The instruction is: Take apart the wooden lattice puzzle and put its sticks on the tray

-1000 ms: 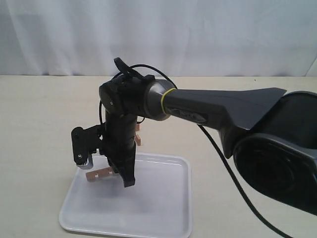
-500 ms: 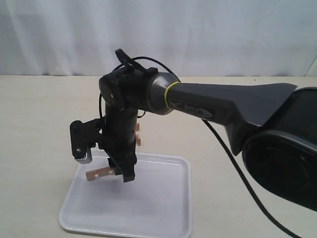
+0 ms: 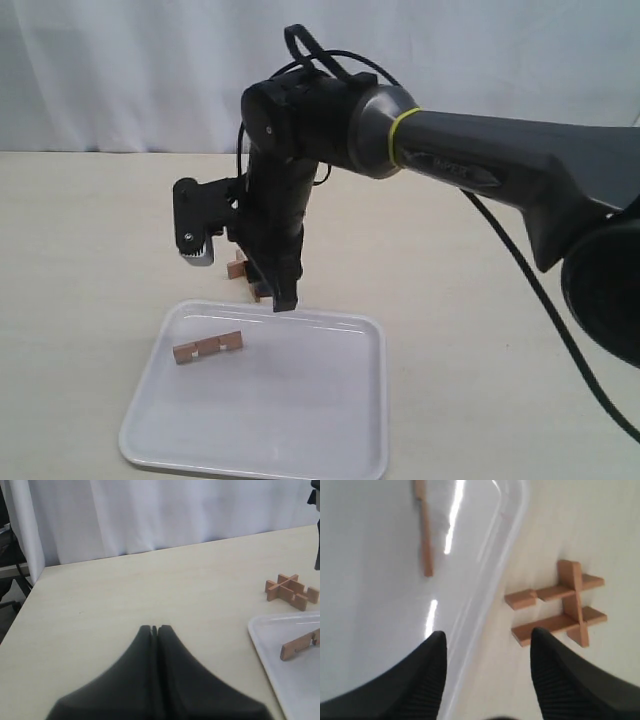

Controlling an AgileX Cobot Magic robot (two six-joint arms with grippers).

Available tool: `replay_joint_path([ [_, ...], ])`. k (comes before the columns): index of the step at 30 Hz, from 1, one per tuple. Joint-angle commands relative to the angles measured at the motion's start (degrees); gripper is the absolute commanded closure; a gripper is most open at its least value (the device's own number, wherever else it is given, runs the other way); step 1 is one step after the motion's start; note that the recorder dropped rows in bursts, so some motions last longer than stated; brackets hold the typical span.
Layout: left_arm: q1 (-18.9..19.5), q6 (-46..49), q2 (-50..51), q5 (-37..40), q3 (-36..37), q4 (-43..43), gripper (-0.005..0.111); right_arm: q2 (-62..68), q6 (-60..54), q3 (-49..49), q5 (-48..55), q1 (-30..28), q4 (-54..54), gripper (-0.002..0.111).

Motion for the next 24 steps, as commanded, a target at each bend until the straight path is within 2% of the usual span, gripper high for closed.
replay_joint_path([
  [1,0.0,-0.5,0.0,-0.5,0.1,0.1,0.107,-0.5,4.1,0.1,-5.7,-3.3,0.5,0.059],
  [6,0.0,-0.5,0.0,-0.5,0.1,0.1,0.107,0.4,1.3,-0.2,-12.3,-6.0,-0.7,0.059],
  [16,0.0,-0.5,0.0,-0.5,0.1,0.1,0.107,11.0,-4.1,-10.6,-9.4,-8.7,-0.6,0.059],
  [24,0.0,-0.5,0.0,-0.5,0.1,0.1,0.107,15.3,-10.0,-12.7,-11.0,-8.7,-0.6,0.059],
])
